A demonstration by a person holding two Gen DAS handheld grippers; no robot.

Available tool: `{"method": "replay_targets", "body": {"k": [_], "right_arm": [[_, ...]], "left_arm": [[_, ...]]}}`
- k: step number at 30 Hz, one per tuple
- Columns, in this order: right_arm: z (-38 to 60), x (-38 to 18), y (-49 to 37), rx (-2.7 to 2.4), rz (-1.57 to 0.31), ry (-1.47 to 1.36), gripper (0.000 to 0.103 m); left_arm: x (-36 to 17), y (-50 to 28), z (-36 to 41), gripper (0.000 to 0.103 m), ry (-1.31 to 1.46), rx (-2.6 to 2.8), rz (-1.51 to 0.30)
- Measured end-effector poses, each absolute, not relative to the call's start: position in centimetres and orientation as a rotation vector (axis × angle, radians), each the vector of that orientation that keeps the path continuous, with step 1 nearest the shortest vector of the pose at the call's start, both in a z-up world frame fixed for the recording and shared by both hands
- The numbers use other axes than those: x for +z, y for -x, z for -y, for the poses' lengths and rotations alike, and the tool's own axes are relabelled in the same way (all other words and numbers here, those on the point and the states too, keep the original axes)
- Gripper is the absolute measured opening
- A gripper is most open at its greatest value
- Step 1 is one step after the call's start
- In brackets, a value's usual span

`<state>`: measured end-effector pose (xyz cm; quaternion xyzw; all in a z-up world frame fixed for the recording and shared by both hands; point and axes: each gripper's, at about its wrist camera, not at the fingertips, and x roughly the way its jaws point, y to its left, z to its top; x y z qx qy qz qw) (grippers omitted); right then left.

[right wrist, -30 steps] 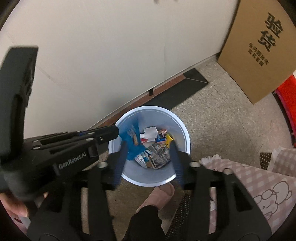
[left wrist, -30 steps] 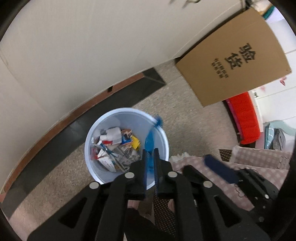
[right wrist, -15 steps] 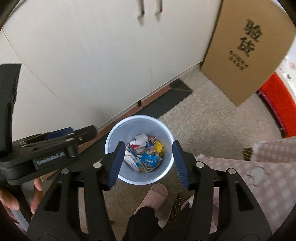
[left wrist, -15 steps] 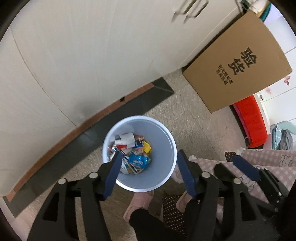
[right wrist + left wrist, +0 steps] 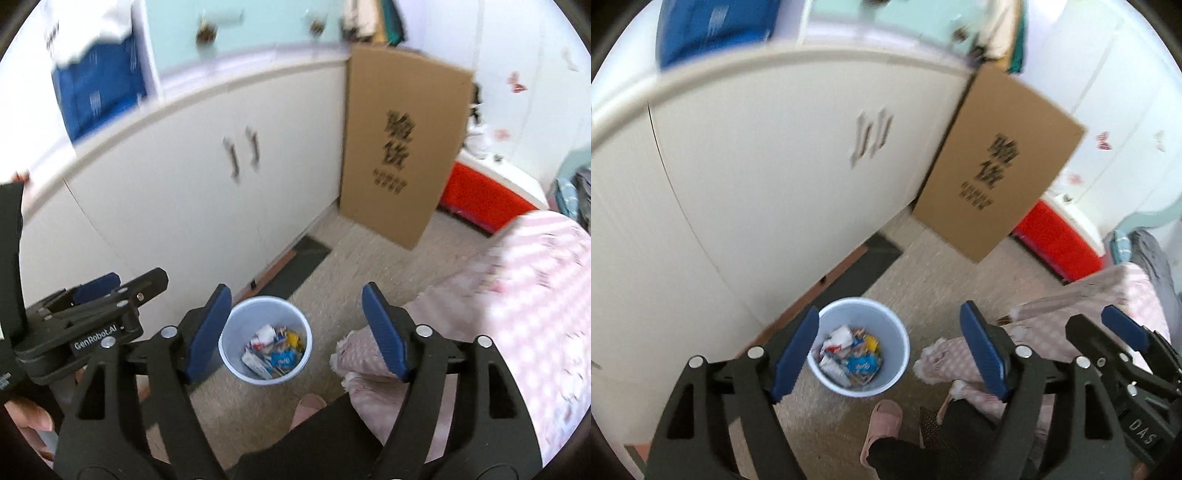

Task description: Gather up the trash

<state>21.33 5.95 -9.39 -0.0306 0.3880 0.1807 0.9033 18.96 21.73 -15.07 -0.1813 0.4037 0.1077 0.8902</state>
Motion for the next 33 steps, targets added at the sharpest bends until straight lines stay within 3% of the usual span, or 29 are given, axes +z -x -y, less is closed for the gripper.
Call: {"method": "replay_targets", "body": {"k": [14, 33], "right_arm": [[4.6, 0.7, -9.5, 0.184, -0.474, -0.008, 0.085], [9.6, 1.8, 2.7, 0.011, -0.208, -0.057, 0.09]], "left_arm": [[-1.9, -8.9, -11.1, 0.087, 0.185, 0.078, -0.511], [2.2, 2.1, -3.0, 0.093, 0.015, 0.026, -0.238]]}}
